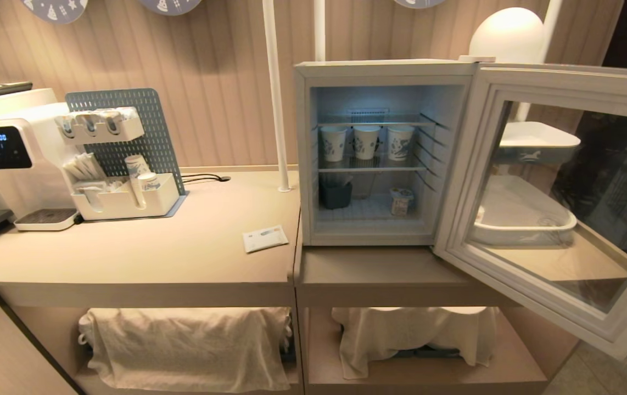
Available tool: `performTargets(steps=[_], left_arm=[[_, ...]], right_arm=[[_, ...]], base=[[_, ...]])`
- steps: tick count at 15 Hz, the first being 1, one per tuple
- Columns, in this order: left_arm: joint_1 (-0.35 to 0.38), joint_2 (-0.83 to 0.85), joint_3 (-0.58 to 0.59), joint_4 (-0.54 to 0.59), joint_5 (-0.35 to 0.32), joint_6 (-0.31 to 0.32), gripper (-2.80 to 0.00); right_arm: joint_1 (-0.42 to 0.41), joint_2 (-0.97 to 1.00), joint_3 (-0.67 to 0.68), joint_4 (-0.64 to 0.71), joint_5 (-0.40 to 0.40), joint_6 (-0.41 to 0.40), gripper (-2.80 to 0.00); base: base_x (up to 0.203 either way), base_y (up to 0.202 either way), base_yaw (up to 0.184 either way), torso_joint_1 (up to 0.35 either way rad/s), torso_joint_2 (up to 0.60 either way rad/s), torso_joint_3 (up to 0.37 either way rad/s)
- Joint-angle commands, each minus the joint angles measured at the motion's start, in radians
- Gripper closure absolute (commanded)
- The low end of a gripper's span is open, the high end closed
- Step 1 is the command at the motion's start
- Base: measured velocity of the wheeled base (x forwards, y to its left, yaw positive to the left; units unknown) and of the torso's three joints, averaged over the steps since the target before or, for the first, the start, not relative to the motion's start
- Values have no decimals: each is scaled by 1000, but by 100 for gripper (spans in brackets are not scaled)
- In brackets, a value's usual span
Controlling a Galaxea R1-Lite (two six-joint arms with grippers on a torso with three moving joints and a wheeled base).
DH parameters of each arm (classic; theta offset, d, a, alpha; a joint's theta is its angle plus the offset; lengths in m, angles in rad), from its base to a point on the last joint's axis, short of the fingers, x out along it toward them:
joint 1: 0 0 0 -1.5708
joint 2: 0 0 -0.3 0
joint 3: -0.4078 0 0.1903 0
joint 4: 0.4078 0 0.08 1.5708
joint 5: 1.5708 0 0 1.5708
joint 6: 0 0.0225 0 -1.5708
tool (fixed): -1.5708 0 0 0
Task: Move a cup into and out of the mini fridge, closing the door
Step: Close the freezer door
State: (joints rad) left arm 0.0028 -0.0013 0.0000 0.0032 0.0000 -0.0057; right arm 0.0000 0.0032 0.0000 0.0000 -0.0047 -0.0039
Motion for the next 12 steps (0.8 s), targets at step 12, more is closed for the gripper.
performTargets(steps=[12], left_arm=[[0, 1, 0, 0, 0, 0, 0]], right_arm=[[0, 1, 0, 2, 0, -1, 0]], base=[[0, -193, 0, 3, 4, 1]])
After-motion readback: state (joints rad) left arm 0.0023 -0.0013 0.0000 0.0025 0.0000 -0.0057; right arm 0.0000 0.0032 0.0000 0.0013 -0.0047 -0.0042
